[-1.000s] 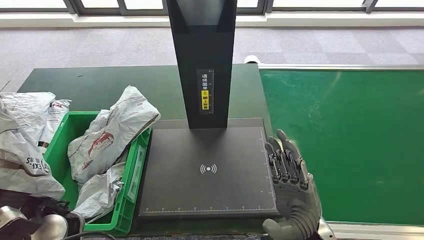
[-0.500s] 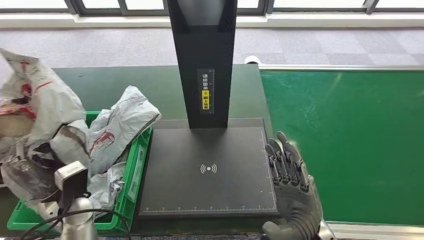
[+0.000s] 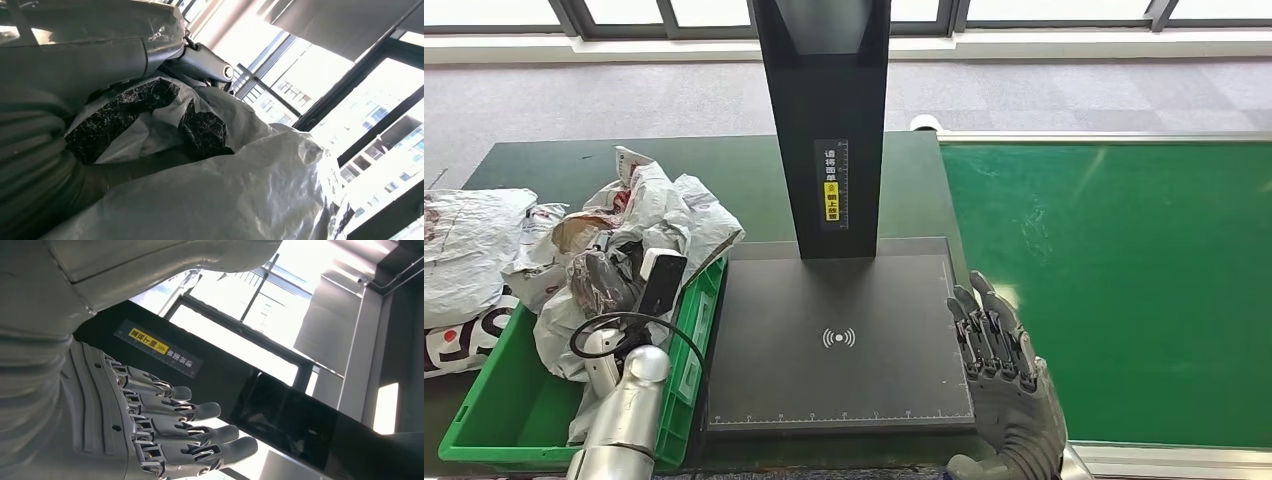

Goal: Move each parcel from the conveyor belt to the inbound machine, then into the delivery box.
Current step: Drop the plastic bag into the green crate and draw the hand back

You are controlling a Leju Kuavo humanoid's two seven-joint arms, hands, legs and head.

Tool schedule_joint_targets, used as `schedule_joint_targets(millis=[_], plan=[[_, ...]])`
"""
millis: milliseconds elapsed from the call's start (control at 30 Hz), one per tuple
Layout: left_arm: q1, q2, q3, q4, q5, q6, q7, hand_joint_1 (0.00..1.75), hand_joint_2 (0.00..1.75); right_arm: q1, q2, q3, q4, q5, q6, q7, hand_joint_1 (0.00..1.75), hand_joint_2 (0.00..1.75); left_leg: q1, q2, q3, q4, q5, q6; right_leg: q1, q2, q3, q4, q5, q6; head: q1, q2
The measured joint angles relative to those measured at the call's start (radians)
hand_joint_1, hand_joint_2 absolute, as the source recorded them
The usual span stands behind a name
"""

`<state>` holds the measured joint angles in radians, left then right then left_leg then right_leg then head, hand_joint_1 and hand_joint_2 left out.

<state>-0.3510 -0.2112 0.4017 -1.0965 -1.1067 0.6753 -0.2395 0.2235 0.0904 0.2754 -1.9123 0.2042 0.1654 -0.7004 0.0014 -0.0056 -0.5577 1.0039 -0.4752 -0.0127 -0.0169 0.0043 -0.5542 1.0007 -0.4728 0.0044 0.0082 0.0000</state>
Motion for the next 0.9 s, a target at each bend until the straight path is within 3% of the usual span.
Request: schedule_joint_targets(millis=[33,100,300,567,900], plan=[[-0.004,0.003,0.0,0.013,0.007,0.001,0.002,0.0,0.87,0.0,0.0,0.0,0.0,-0.001,0.0,0.0,0.0,1.75,0.0,0.0,0.0,0.0,0.0,0.0,0.0,0.001,0.0,0.0,0.0,0.0,0.0,0.0],[-0.007,0.007,0.0,0.029,0.033,0.005,-0.002,0.0,0.0,-0.001,0.0,0.0,0.0,-0.004,0.001,0.0,0.0,1.75,0.0,0.001,0.001,0.0,0.0,-0.001,0.0,0.002,0.0,0.001,0.0,0.0,0.0,0.0],[0.019,0.007,0.0,-0.007,0.164,0.02,-0.083,0.0,0.0,-0.01,0.0,0.0,0.006,-0.006,-0.002,0.0,0.0,1.75,0.0,0.001,0.01,-0.001,-0.001,-0.001,0.0,0.002,0.0,0.001,-0.001,-0.001,0.0,0.0],[0.118,-0.034,-0.006,-0.206,0.463,0.02,-0.261,0.0,0.0,-0.017,0.0,0.0,0.01,-0.006,-0.009,0.0,0.0,1.75,0.0,0.004,0.01,-0.001,-0.005,-0.001,0.0,0.006,-0.001,0.0,-0.004,0.0,0.0,0.0],[0.22,-0.069,-0.052,-0.394,0.694,-0.034,-0.406,0.0,0.0,-0.019,0.0,0.0,0.011,0.006,-0.031,0.0,0.0,1.75,-0.002,0.0,0.009,-0.001,-0.007,0.0,-0.002,0.001,0.001,-0.001,-0.006,0.002,0.0,0.0]])
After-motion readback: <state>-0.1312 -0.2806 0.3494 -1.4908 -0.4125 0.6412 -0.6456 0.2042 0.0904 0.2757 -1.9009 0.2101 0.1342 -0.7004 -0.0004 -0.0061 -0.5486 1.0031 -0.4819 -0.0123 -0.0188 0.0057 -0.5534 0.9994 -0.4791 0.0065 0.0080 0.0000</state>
